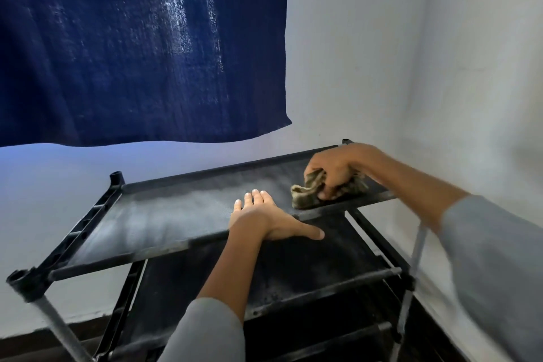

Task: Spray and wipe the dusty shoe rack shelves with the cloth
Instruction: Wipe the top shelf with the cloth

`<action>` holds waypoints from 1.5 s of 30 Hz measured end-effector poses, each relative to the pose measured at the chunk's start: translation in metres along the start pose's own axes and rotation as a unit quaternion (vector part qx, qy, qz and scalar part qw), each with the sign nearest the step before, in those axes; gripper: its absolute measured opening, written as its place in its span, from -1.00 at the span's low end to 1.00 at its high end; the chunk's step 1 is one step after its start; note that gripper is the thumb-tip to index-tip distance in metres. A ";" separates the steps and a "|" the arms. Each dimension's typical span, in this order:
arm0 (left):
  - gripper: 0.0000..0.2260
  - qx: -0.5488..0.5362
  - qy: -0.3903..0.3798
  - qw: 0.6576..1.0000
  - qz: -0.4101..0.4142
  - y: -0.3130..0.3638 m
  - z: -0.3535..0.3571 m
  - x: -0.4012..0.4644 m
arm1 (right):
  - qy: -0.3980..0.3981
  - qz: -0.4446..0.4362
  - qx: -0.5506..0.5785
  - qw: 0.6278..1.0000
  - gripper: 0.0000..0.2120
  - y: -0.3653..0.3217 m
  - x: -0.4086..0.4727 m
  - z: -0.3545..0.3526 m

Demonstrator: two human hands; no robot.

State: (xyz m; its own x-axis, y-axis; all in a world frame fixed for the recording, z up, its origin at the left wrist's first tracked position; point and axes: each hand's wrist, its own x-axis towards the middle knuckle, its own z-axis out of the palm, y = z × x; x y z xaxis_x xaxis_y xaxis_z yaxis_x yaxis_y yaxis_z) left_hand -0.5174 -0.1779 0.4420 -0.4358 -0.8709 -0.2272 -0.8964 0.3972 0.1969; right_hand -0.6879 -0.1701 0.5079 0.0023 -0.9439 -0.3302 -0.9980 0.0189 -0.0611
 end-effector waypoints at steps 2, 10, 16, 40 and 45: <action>0.28 -0.005 0.000 1.000 -0.004 0.002 0.000 -0.002 | -0.043 -0.024 -0.023 0.999 -0.84 0.001 -0.025 -0.005; 0.30 0.004 0.002 1.000 -0.018 0.002 0.001 -0.005 | 0.183 -0.047 0.025 0.982 -0.76 -0.012 0.014 0.028; 0.35 0.011 0.002 1.000 -0.015 0.001 0.005 0.003 | 0.308 -0.006 -0.018 0.951 -0.77 -0.044 0.095 0.022; 0.20 -0.002 0.017 0.999 -0.033 0.001 0.004 0.003 | 0.184 -0.051 0.058 0.980 -0.81 -0.010 0.047 0.028; 0.25 0.005 0.017 0.999 -0.031 -0.002 0.004 0.008 | 0.275 0.022 0.040 0.960 -0.81 -0.014 0.098 0.012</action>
State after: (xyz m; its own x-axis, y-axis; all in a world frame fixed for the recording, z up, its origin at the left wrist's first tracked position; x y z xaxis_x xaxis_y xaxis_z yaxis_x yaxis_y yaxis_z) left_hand -0.5198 -0.1845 0.4357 -0.3760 -0.9034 -0.2060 -0.9226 0.3444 0.1736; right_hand -0.6725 -0.2590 0.4647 -0.0967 -0.9725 0.2120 -0.9880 0.0680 -0.1388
